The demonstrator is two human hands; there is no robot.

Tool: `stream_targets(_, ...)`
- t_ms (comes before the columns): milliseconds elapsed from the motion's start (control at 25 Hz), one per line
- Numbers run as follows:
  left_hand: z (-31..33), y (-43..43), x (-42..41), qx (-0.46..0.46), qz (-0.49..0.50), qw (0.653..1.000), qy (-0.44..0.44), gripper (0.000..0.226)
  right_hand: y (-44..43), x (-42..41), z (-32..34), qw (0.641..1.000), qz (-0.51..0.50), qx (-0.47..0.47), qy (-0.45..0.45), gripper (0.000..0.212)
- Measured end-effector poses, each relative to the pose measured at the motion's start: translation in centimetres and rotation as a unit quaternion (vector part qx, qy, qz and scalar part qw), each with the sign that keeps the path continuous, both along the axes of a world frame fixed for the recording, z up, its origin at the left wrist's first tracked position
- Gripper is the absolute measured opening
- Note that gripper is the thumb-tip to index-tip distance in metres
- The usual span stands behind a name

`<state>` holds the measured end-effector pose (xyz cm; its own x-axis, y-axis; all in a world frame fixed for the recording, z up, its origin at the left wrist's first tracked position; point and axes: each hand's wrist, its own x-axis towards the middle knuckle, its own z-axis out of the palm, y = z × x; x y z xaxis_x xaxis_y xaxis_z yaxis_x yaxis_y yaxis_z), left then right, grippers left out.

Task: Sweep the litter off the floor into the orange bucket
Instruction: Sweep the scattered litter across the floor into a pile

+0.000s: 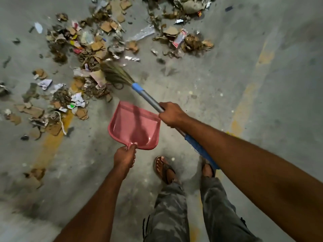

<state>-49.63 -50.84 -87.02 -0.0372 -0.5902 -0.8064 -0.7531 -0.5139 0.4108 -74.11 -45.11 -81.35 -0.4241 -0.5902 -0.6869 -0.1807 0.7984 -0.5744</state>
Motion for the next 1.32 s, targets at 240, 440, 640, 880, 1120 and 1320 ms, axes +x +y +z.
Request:
stream_targets(240,2.3,-2.5,-3.7,-0.019,-0.008,0.999,0.033,0.033,2.7,-0.5,3.6,0.992,-0.083,-0.074,0.052,0.049)
stream_targets(440,2.5,-2.2,-8.7,-0.004,-0.037,0.997,0.060,0.036,14.8,-3.3,2.8,0.965,-0.229,0.015,0.129,0.049)
stream_targets(640,0.9,-2.8,-10.1,0.009,-0.032,0.999,0.016,0.035,13.0,-6.5,-2.0,0.978,-0.144,0.141,0.049,0.041)
stream_targets(880,1.0,-5.7,-10.2,-0.012,-0.013,0.998,-0.052,0.031,-0.5,-9.5,-1.5,0.999,0.039,-0.001,0.033,0.045)
stream_targets(1120,2.9,-7.2,-17.6,-0.017,-0.024,0.999,-0.021,0.032,3.1,-13.3,2.0,0.991,-0.101,-0.046,0.069,0.052)
stream_targets(1320,2.6,-6.9,-26.8,-0.006,-0.101,0.994,0.030,0.038,12.7,-16.9,0.9,0.937,-0.324,0.023,0.129,0.054)
